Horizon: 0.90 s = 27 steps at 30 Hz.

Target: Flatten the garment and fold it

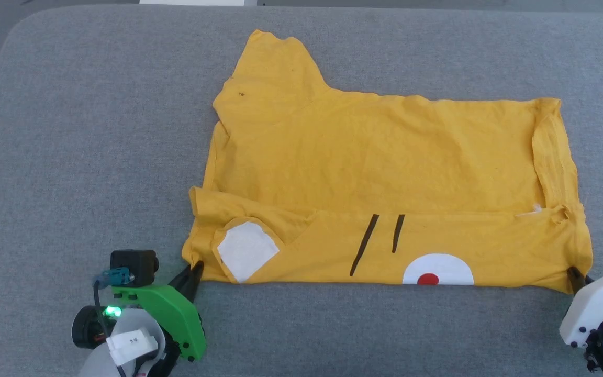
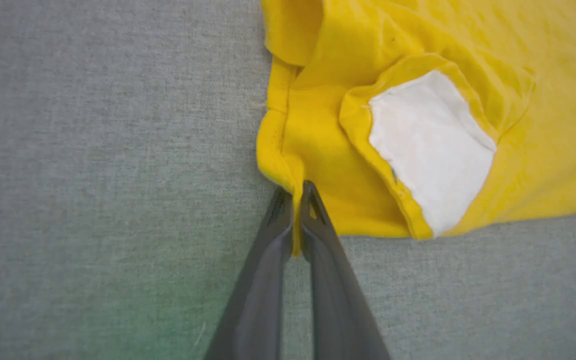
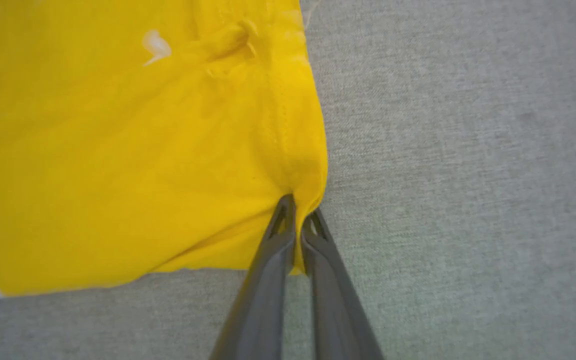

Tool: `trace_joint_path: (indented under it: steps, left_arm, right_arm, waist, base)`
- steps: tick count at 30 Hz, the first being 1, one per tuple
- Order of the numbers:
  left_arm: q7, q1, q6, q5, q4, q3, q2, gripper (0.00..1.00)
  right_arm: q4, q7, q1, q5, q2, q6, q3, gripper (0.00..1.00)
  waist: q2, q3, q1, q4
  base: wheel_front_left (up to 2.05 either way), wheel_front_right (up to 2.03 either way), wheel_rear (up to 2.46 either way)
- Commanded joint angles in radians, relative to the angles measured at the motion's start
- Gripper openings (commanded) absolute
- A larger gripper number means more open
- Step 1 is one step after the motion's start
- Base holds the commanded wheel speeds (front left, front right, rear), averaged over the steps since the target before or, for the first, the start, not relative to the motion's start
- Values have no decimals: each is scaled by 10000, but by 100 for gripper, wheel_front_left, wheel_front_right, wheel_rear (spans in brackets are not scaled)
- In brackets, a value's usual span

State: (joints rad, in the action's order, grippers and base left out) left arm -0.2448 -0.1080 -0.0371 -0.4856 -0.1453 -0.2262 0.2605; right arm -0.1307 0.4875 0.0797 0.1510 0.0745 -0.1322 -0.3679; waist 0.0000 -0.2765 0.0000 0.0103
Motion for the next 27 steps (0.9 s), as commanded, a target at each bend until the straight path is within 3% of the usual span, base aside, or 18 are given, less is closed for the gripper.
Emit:
trace_joint_path:
  steps: [1,10,27]
  left_arm:
    - [-19,-108,71,-122,-55,38,59,0]
    - [-75,589,329,-721,414,577,151,0]
    - [-900,2949,968,-1672,2334,1048,215,0]
  right_arm:
    - [-122,-63,152,69,-61,15,0,0]
    - [272,-275,268,203,38,15,-120,0]
    - [1617,259,-1357,610,-154,15,-997,0]
  waist:
    - [0,26,0,7]
    - [0,405,0,205]
    - [0,1140,0,152]
  base:
    - [0,0,0]
    - [0,0,0]
    - [0,0,0]
